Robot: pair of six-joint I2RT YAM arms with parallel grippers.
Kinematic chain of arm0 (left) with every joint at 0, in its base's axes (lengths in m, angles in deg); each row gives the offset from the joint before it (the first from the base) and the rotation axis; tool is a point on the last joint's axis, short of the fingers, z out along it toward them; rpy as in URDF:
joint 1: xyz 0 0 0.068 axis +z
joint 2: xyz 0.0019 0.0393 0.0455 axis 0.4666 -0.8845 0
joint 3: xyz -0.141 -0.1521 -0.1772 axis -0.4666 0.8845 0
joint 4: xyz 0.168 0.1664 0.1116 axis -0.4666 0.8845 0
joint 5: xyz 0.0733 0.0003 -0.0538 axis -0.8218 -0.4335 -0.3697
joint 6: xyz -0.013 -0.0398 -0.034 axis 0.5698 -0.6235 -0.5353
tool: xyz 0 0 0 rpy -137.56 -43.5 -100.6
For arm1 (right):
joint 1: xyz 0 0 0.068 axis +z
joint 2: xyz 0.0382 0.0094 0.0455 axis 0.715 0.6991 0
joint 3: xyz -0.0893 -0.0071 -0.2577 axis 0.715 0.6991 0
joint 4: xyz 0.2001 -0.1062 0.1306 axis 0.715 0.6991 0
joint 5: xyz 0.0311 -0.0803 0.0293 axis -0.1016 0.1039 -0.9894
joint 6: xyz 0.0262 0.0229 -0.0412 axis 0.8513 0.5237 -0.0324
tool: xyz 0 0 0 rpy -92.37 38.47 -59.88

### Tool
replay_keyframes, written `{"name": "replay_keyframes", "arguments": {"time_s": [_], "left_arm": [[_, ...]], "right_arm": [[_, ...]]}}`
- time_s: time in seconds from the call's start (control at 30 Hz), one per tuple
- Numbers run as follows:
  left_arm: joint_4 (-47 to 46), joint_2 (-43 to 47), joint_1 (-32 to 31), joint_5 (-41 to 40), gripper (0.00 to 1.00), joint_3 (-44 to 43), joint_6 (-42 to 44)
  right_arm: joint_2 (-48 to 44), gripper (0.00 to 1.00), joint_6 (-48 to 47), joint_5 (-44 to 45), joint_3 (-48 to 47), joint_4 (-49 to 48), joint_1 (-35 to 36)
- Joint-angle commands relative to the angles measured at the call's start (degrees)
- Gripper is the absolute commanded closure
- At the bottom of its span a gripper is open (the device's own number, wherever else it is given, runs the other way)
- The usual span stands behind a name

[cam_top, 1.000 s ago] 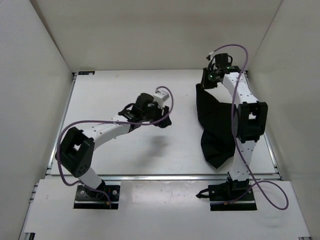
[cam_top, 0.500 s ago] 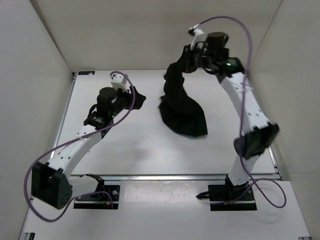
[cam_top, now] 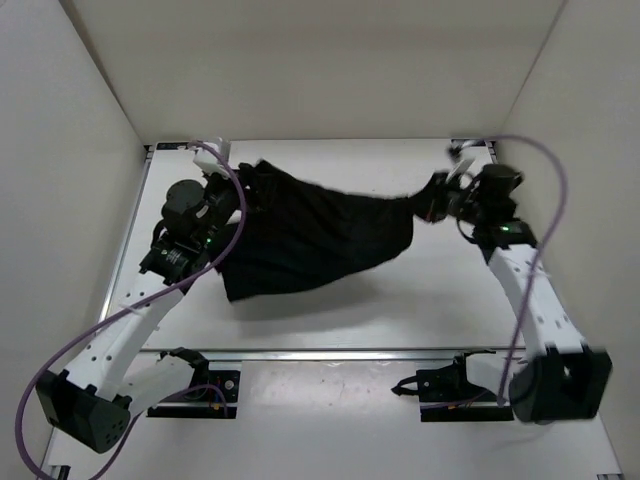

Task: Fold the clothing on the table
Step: Flatten the skirt out

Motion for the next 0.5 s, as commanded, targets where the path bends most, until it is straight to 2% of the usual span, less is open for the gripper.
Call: {"name": "replay_keyframes", "arguments": {"time_s": [0.0,0.07,0.17,0.3,0.4,0.47], "left_arm": [[-0.77,-1.45,-1.52,1.56,0.29,3.33,-1.02],[-0.77,-3.99,-2.58,2.7,0.29,5.27,-1.03],[0.02,-7.69,-4.16,3.66,0.29,6.51,0.29],[-4.81,-12.7,-3.29,7.17,0.3,7.57,0.21],[-4.12,-21.48,-2.75,10.87,0.31,3.36,1.59],[-2.28,-27.18,-4.24,8.96,0.31,-0.67,3.27]], "right_arm": [[6.07,1.0,0.2,0.35,16.32,3.19,-1.44],[8.09,1.0,-0.41,1.58,20.29,3.09,-2.85],[11.96,1.0,-2.6,5.43,20.23,4.49,-4.61],[17.05,1.0,-4.89,6.68,14.18,7.48,-4.87],[20.83,1.0,-6.04,5.81,9.96,7.92,-5.4],[24.08,1.0,-6.22,5.8,6.26,8.19,-4.96]]}}
